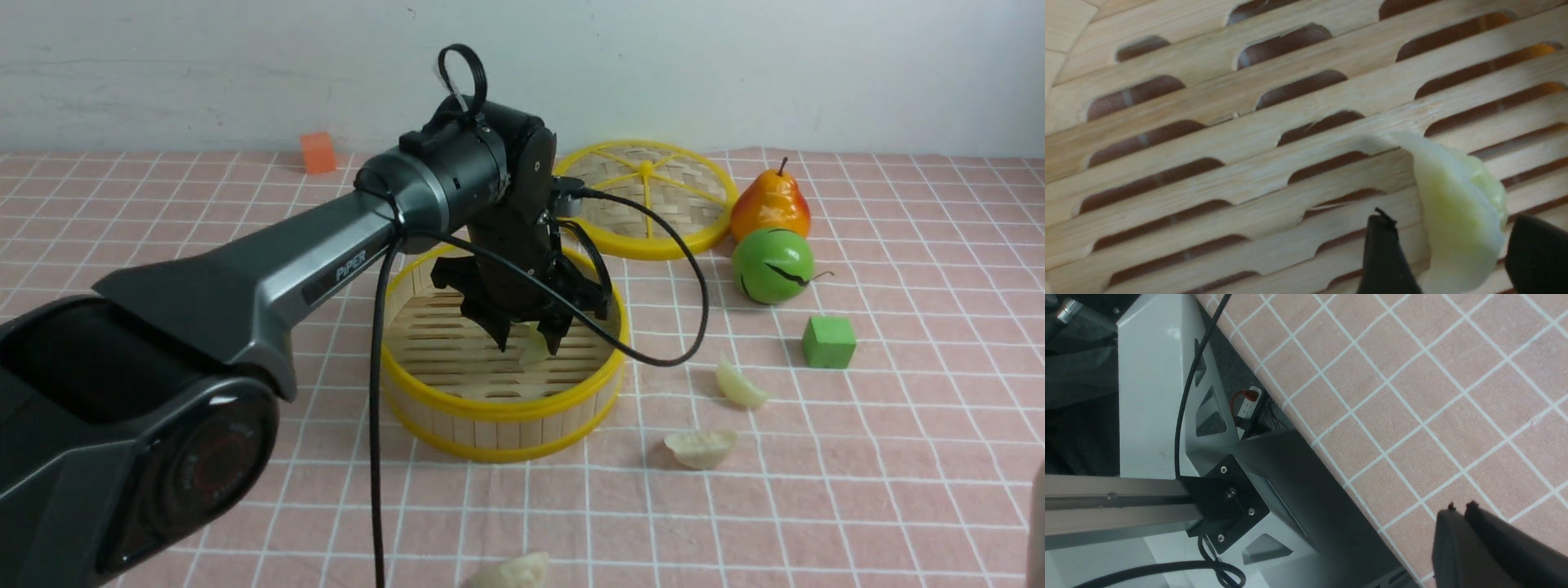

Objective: Put the dumplings into the steamer on the table with the pink tablecloth.
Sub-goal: 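Place the dumpling into the bamboo steamer basket with the left gripper, then reach for and grasp a dumpling on the table with the left gripper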

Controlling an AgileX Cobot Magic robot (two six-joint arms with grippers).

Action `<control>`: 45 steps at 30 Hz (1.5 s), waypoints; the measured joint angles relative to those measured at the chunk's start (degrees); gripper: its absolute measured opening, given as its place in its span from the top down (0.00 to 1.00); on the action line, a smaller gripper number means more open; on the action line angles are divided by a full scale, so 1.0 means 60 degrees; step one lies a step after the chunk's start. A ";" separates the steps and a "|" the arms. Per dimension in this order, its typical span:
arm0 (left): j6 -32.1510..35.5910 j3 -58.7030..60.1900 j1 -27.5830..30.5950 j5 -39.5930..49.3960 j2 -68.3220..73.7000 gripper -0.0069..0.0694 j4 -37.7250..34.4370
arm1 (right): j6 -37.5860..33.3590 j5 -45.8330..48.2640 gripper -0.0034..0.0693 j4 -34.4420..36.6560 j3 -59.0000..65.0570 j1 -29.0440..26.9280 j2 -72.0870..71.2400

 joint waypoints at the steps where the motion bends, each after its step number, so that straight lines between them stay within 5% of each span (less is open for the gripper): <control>1: 0.0024 0.0000 0.0000 0.0402 -0.0371 0.29 0.0037 | 0.0000 -0.0011 0.91 -0.0087 0.0000 0.0000 -0.0128; 8: 0.0932 0.0467 -0.0177 0.1098 -0.2521 0.24 -0.0025 | -0.0199 -0.0316 0.91 -0.0177 0.0000 0.0000 -0.0202; 15: 0.3296 0.4470 -0.1894 0.1216 -0.5282 0.23 -0.0324 | -0.0713 -0.0618 0.90 -0.0215 0.0000 0.0000 -0.0202; 24: 0.4841 0.7337 -0.2098 0.0274 -0.5211 0.23 -0.0500 | -0.1003 -0.0587 0.89 -0.0215 0.0000 0.0000 -0.0202; 34: 0.5484 0.7833 -0.2098 -0.1562 -0.4211 0.23 -0.0672 | -0.1015 -0.0625 0.87 -0.0215 0.0130 0.0000 -0.0202; 38: 0.5466 0.7841 -0.2098 -0.1720 -0.3542 0.31 -0.0672 | -0.1015 -0.0614 0.87 -0.0324 0.0218 0.0000 -0.0202; 41: 0.5303 0.7841 -0.2098 -0.1788 -0.3408 0.51 -0.0594 | -0.1015 -0.0614 0.86 -0.0398 0.0218 0.0000 -0.0202; 45: 0.5192 0.7747 -0.2098 -0.1549 -0.3576 0.61 -0.0601 | -0.1015 -0.0623 0.85 -0.0438 0.0218 0.0000 -0.0202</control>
